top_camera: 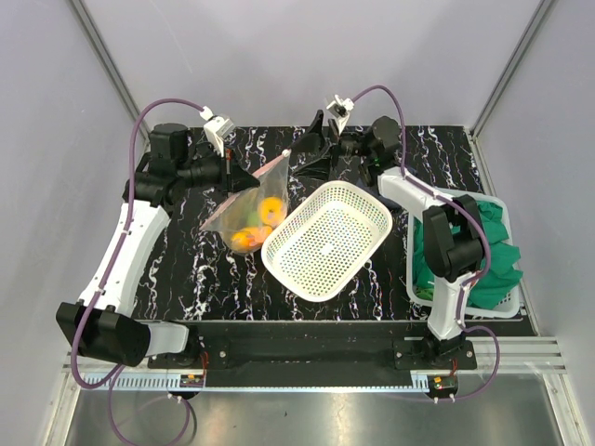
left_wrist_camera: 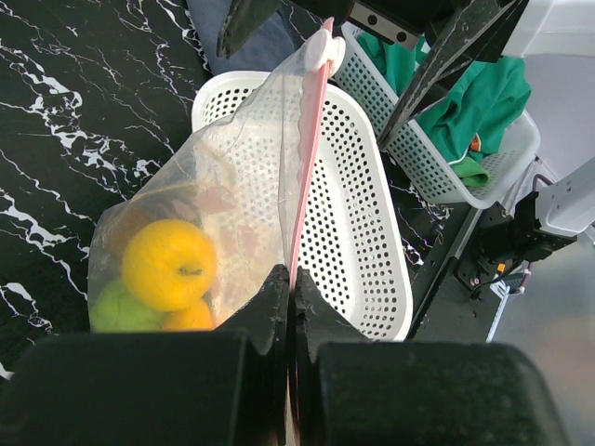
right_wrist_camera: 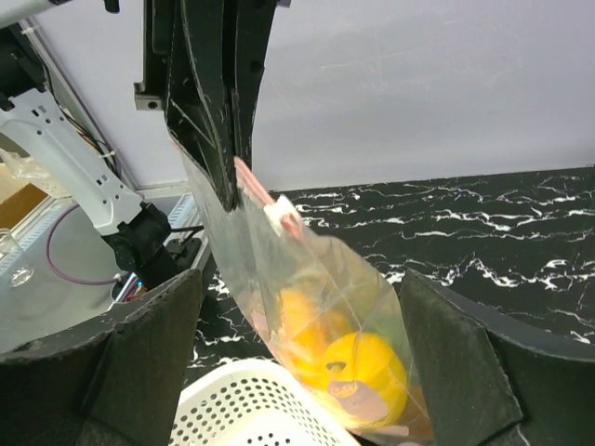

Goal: Open the zip-top bag and remove the fake food

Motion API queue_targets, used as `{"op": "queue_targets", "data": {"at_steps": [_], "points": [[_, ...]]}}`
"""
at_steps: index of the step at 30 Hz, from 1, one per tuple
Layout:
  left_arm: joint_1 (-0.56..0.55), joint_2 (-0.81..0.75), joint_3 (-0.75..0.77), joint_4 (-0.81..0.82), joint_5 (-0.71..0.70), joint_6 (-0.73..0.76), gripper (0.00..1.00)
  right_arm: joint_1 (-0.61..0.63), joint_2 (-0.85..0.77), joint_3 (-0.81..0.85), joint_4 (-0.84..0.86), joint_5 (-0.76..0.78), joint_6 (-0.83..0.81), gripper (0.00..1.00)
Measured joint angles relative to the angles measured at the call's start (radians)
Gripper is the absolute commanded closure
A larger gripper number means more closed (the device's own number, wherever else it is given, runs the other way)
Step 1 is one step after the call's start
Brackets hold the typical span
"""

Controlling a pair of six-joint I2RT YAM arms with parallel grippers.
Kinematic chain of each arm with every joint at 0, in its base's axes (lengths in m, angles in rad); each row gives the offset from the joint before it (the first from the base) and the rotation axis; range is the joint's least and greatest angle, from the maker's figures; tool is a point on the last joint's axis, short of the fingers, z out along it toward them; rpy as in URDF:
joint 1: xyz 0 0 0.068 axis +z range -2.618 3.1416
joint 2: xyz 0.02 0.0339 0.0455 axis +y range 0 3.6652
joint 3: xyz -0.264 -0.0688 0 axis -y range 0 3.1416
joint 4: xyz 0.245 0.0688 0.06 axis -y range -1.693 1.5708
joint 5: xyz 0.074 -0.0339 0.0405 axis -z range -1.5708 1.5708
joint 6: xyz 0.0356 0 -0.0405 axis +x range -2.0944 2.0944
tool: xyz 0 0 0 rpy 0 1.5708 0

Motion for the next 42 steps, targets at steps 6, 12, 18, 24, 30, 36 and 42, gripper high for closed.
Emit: {"op": "queue_targets", "data": {"at_steps": [6,12,18,24,30,36,42], "points": [[0.000,-0.001,0.000,0.000,0.004,-0.005,1.00,0.034,0.035,0.059,-0.001,0.004,0.016,0.23],[0.001,-0.011,0.000,-0.002,0.003,-0.006,1.00,0.055,0.051,0.070,-0.005,0.005,0.023,0.68],[0.003,-0.041,-0.004,-0.003,-0.023,-0.009,0.96,0.058,0.060,0.071,-0.009,0.008,0.043,1.00],[0.003,-0.071,-0.011,-0.003,-0.097,-0.021,0.39,0.067,0.060,0.071,-0.020,0.021,0.046,1.00],[-0.061,-0.097,-0.008,-0.002,-0.226,-0.004,0.41,0.078,0.065,0.097,-0.057,0.027,0.045,1.00],[-0.263,-0.095,0.036,0.029,-0.419,0.077,0.56,0.106,0.076,0.150,-0.137,0.027,0.040,1.00],[-0.298,-0.095,0.047,0.102,-0.554,0.159,0.61,0.118,0.076,0.156,-0.246,0.035,-0.014,1.00]]}}
